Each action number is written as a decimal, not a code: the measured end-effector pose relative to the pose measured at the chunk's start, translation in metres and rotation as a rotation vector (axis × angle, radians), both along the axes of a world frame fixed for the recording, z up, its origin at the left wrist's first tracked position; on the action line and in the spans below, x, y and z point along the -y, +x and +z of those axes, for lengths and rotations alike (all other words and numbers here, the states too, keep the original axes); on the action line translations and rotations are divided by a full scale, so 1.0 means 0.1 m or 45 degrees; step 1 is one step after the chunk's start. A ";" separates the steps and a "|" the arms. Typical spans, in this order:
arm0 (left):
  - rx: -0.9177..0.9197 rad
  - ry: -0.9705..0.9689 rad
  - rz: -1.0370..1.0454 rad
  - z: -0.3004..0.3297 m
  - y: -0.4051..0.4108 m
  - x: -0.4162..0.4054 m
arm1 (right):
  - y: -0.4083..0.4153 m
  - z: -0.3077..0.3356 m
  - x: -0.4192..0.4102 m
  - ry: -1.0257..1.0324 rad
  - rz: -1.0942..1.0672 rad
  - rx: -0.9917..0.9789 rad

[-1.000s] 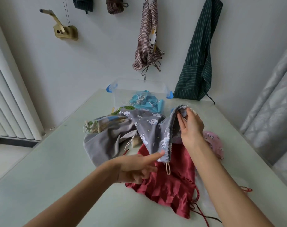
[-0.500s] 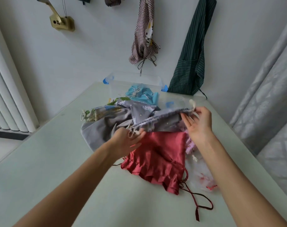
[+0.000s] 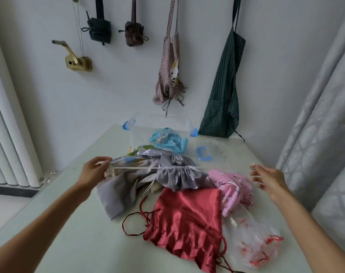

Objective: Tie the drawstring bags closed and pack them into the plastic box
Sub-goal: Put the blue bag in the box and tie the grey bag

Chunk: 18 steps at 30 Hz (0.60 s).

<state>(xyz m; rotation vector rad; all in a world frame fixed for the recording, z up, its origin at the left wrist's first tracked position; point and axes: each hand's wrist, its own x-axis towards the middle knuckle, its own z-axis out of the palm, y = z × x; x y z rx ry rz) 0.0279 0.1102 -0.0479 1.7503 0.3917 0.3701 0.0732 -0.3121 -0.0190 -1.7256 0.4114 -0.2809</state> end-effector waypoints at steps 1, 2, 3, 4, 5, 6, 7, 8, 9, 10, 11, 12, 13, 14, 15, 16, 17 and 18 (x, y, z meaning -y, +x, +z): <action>-0.052 0.190 0.018 -0.05 0.00 -0.04 | 0.03 -0.05 0.04 -0.072 -0.027 -0.065; -0.119 0.412 0.019 -0.07 -0.01 -0.04 | 0.03 -0.08 0.05 -0.157 -0.014 -0.137; -0.222 0.644 -0.001 -0.09 -0.03 -0.03 | 0.03 -0.11 0.03 -0.224 0.046 -0.202; -0.365 0.886 -0.038 -0.08 -0.07 0.03 | 0.01 -0.11 -0.01 -0.278 0.142 -0.268; -0.509 1.141 -0.071 -0.05 -0.11 0.10 | -0.01 -0.08 -0.07 -0.321 0.253 -0.327; -0.609 1.361 -0.093 0.00 -0.15 0.19 | -0.06 -0.01 -0.13 -0.388 0.352 -0.383; -0.651 1.515 -0.090 0.06 -0.19 0.27 | -0.09 0.05 -0.20 -0.515 0.429 -0.420; -0.642 1.602 -0.079 0.12 -0.23 0.36 | -0.10 0.11 -0.24 -0.749 0.462 -0.420; -0.582 1.640 -0.074 0.17 -0.25 0.45 | -0.12 0.15 -0.28 -1.013 0.437 -0.362; -0.467 1.629 -0.088 0.22 -0.27 0.54 | -0.16 0.21 -0.35 -1.183 0.394 -0.235; -0.332 1.583 -0.137 0.24 -0.28 0.62 | -0.23 0.27 -0.44 -1.234 0.402 -0.074; -0.202 1.531 -0.222 0.23 -0.26 0.69 | -0.31 0.32 -0.56 -1.209 0.471 0.063; -0.102 1.511 -0.332 0.20 -0.22 0.75 | -0.36 0.35 -0.67 -1.183 0.584 0.159; -0.040 1.515 -0.442 0.16 -0.18 0.80 | -0.40 0.35 -0.79 -1.198 0.720 0.177; -0.017 1.528 -0.528 0.10 -0.13 0.85 | -0.42 0.33 -0.91 -1.260 0.840 0.159; -0.020 1.546 -0.586 0.05 -0.10 0.89 | -0.42 0.29 -1.01 -1.341 0.934 0.121; -0.022 1.576 -0.622 0.00 -0.06 0.92 | -0.38 0.24 -1.08 -1.429 0.990 0.087; -0.025 1.620 -0.635 -0.04 -0.03 0.95 | -0.33 0.18 -1.13 -1.525 1.017 0.046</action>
